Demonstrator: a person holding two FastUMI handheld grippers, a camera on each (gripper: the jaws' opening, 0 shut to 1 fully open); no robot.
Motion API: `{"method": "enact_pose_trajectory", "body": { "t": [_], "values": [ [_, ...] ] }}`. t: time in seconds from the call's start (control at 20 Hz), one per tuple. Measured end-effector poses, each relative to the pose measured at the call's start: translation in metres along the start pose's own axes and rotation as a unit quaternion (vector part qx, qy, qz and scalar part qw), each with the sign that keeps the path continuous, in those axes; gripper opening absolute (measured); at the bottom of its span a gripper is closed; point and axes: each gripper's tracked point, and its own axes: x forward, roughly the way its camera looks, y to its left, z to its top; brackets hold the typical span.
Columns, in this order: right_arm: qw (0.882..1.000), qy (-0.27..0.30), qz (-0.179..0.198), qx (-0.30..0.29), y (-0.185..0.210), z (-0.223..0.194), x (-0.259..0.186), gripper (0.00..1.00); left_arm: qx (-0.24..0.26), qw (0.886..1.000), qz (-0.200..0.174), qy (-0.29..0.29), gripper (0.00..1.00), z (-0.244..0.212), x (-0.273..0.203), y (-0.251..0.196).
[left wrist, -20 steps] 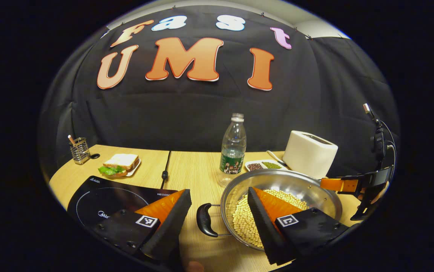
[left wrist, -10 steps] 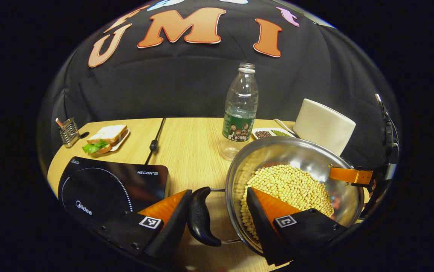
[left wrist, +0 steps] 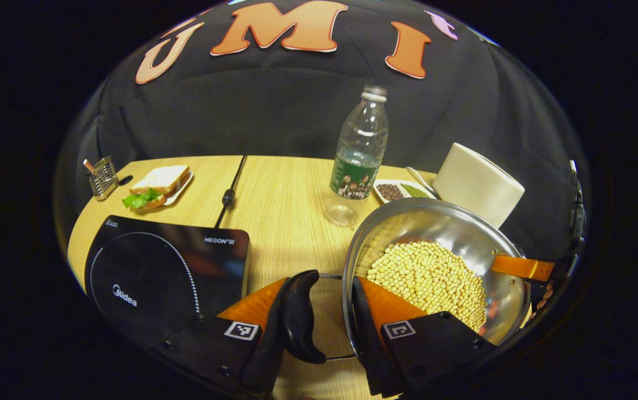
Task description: First push the handle of the pot to place it horizontally, then grasp the pot with both hands and set it on the induction cooktop.
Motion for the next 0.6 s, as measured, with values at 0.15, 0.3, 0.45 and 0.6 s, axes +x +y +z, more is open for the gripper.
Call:
{"method": "enact_pose_trajectory", "body": {
  "t": [0.15,0.3,0.45,0.6],
  "values": [
    [1.0,-0.016,-0.002,0.003,0.017,0.016,-0.033,0.49,-0.001,1.0,-0.01,-0.016,0.68,0.023,-0.027,0.004],
    [1.0,-0.03,-0.002,-0.004,0.042,0.025,-0.066,0.49,-0.003,1.0,-0.013,-0.027,0.68,0.039,-0.059,0.02],
    [0.999,-0.034,0.013,0.0,0.078,0.022,-0.092,0.49,0.001,0.999,-0.005,-0.042,0.66,0.056,-0.097,0.05],
    [0.999,-0.034,0.034,0.001,0.12,0.016,-0.11,0.44,0.002,0.998,0.012,-0.057,0.66,0.07,-0.128,0.093]
  ]
}}
